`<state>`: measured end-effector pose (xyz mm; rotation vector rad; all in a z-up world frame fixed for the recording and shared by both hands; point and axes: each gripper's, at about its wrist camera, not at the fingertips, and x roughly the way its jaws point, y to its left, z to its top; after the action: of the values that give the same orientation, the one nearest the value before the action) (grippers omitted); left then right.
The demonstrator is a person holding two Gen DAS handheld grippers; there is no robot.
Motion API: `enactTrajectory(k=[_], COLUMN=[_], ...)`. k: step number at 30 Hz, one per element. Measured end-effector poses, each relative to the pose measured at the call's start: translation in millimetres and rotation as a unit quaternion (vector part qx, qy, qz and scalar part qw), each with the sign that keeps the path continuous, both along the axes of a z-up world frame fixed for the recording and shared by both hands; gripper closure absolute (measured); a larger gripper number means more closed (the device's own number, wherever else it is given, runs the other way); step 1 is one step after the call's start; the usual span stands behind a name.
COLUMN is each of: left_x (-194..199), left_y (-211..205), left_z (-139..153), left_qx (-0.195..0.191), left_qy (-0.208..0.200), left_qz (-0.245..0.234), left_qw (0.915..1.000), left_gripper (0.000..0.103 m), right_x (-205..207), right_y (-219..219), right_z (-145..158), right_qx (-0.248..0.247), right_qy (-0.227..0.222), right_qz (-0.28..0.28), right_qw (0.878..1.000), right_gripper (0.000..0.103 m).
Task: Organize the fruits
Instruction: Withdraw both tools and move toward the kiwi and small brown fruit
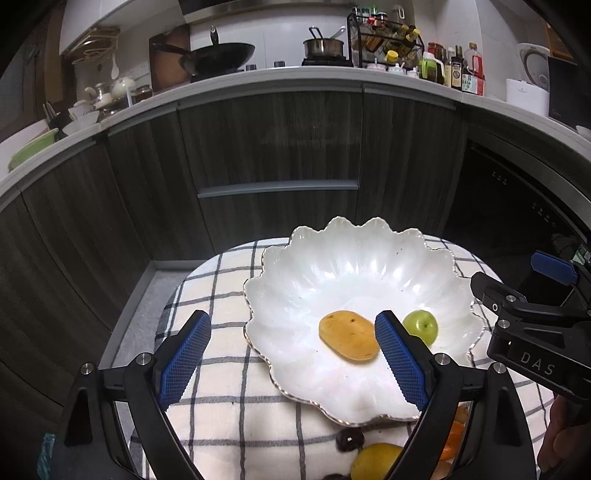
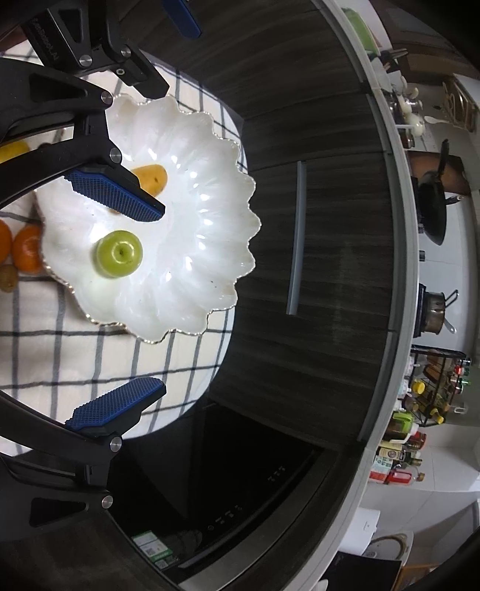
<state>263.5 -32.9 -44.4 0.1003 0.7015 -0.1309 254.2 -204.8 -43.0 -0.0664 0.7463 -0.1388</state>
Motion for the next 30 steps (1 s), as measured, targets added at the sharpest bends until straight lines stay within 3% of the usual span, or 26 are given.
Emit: enactTrajectory(k=[11,30], left_x=[-46.5,-111.4], left_y=[5.1,26.0], left_z=[22.0,9.1], left_qx=[-0.002,0.005], left_qy=[-0.018,-0.008], left_qz=[0.012,0.041], left_qw=[0.9998,0.9991], left_gripper=[0.012,0.012], right_x=[-42.2,-98.2], right_y=[3.3,22.3], right_z=[16.6,7.4], right_qx=[0.011,0.013], right_qy=[-0.009,0.007], right_qz=[-0.003,0.006], right_qw=[1.000,1.000], right_gripper=[0.016,0.016])
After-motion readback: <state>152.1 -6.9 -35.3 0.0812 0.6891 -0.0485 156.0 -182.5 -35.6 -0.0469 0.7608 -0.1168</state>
